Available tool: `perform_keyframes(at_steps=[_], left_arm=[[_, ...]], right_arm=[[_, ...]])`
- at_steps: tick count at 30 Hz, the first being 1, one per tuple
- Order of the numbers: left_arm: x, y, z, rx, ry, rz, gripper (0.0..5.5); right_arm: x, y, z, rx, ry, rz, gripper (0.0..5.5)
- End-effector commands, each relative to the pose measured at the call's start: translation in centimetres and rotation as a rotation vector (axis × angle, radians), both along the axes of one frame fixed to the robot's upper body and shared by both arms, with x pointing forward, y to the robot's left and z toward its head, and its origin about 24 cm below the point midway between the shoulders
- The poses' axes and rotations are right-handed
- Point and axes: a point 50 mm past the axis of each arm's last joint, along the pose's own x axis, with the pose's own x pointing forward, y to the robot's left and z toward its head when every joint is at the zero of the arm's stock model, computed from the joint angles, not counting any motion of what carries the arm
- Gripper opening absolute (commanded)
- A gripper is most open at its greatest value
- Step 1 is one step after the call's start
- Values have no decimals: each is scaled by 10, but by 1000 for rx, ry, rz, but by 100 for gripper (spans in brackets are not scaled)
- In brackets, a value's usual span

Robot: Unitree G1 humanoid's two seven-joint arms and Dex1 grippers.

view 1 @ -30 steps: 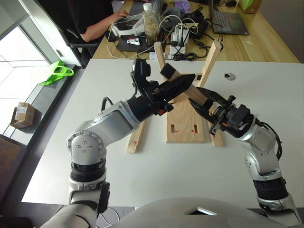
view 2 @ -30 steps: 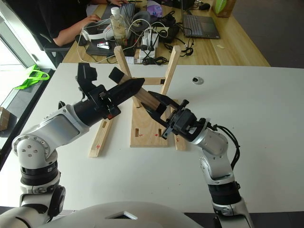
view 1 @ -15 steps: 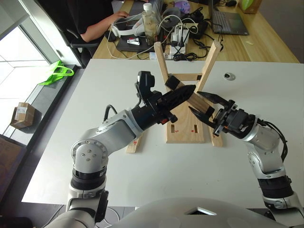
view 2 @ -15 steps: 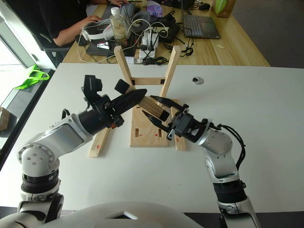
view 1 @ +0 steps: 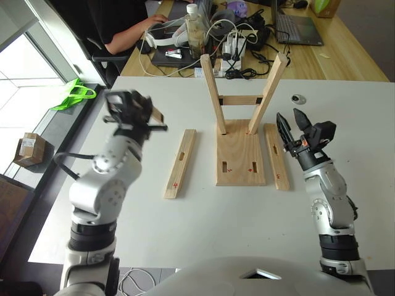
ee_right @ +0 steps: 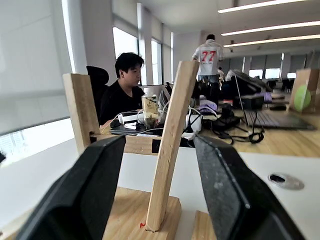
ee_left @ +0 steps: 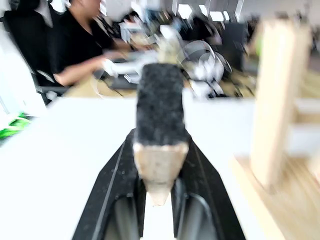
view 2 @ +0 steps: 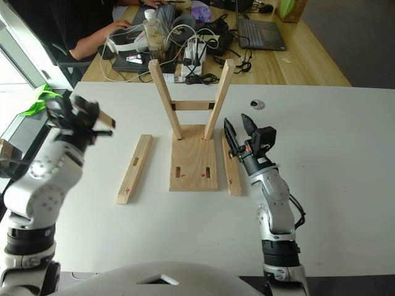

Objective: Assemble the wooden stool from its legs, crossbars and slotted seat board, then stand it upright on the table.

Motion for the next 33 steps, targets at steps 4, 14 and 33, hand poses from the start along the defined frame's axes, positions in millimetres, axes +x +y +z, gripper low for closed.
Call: perform_keyframes(at_steps=[4, 14, 33], left_arm=[[-12, -11, -20, 39, 115, -26, 40], [-17, -2, -9, -190, 235, -13, 40], [-21, -5, -28, -110, 317, -37, 40]], right_arm=[[-4, -7, -3, -4, 88, -36, 254], [-8, -11, -8, -10, 132, -74, 254], [-8, -7, -11, -34, 150, -87, 254]])
